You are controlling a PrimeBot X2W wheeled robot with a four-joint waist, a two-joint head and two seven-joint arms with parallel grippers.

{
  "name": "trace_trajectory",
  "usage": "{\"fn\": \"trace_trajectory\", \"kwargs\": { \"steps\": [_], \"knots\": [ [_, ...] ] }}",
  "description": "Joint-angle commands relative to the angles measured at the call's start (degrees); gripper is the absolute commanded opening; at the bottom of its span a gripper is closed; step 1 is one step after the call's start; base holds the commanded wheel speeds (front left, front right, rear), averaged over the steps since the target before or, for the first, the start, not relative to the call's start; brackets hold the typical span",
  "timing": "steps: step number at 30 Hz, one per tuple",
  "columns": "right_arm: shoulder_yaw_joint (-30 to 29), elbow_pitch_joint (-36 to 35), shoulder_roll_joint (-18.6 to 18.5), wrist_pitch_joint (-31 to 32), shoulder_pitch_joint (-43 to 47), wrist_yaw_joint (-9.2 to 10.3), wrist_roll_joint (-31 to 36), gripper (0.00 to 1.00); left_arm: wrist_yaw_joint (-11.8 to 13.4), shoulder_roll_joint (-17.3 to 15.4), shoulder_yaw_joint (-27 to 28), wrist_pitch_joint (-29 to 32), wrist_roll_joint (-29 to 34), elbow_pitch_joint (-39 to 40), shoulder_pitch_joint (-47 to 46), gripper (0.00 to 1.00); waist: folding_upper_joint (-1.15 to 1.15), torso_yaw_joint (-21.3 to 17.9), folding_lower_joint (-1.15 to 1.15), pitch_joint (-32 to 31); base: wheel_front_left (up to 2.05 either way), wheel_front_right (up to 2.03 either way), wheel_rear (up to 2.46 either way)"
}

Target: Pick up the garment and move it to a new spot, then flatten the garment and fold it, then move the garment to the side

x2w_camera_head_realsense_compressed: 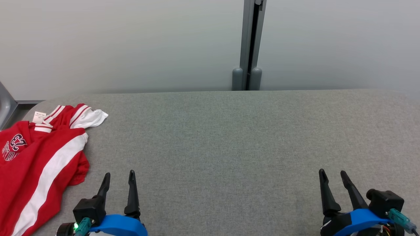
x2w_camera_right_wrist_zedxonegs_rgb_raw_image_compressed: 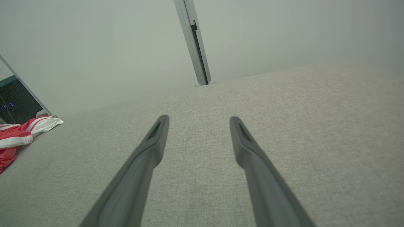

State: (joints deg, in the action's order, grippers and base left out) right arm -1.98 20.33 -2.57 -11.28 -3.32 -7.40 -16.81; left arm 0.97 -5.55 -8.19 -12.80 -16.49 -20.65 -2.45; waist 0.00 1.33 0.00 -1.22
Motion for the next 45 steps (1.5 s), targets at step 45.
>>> {"fn": "trace_trajectory", "kwargs": {
  "steps": [45],
  "knots": [
    [-0.87,0.86,-0.46,-2.34,1.30,-0.15,8.32,1.00,2.39,-2.37,-1.84,-2.07,5.40,-0.07,0.38,1.00,0.00,11.09,0.00,-1.03,0.00,0.00,0.00]
  ]
}}
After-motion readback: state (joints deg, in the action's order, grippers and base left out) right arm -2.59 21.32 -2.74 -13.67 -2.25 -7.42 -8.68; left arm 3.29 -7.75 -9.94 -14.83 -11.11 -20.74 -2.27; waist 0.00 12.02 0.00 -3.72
